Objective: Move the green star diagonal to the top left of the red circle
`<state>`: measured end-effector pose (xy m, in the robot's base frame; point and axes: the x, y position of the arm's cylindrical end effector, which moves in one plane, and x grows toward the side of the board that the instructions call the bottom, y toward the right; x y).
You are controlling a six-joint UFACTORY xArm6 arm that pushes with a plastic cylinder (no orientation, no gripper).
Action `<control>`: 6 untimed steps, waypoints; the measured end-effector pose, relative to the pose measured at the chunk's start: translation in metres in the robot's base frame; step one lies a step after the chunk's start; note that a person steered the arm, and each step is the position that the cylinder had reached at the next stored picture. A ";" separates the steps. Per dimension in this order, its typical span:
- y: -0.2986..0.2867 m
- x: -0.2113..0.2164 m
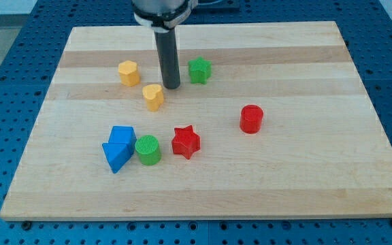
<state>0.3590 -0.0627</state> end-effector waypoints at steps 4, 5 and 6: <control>0.070 -0.005; 0.079 0.005; 0.079 0.005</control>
